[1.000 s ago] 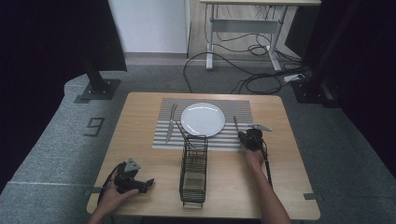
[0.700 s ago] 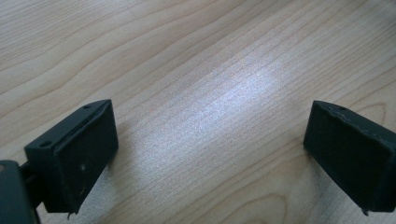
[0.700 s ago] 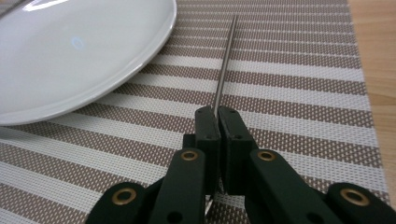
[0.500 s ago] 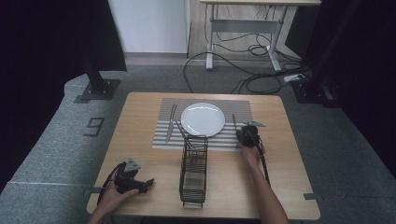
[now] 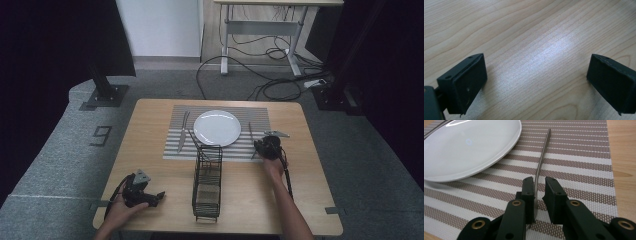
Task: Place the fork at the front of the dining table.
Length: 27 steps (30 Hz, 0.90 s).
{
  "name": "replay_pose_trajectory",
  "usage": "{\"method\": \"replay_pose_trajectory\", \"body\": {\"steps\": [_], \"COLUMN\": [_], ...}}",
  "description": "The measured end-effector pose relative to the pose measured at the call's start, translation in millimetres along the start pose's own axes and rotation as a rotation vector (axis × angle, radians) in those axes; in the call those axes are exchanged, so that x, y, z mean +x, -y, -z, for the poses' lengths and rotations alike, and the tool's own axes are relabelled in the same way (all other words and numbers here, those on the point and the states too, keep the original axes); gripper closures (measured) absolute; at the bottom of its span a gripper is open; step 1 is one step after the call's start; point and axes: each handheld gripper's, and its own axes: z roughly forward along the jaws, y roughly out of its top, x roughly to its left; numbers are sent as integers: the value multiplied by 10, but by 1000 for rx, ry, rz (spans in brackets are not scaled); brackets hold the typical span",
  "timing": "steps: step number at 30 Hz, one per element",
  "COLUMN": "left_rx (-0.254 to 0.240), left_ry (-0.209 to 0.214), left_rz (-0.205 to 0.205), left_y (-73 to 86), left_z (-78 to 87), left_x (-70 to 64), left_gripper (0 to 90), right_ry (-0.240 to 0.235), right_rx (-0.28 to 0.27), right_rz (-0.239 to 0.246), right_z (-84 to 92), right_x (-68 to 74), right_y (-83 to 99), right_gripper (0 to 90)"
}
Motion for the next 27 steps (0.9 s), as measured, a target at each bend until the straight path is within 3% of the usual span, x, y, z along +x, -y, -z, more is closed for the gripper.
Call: {"method": "replay_pose_trajectory", "body": {"steps": [3, 9, 15, 19, 23, 27], "left_rx": [0, 0, 1, 0, 2, 1], "left_ry": [0, 0, 0, 0, 2, 2], "left_rz": [0, 0, -3, -2, -5, -4], "left_y": [0, 0, -1, -1, -3, -3], "left_z": [0, 0, 0, 0, -2, -2], "left_x": [0, 0, 2, 1, 3, 3], "left_gripper": [26, 26, 26, 25, 23, 23], "right_ry": [7, 39, 27, -1, -59, -95], "right_rx": [-1, 25, 20, -6, -16, -23], "right_rz": [8, -22, -44, -27, -1, 48], "right_z": [25, -12, -1, 157, 392, 585], "right_x": [3, -69, -133, -151, -140, -84], "right_y": [-4, 23, 76, 102, 159, 267], "right_gripper": [796, 841, 846, 740, 633, 578]}}
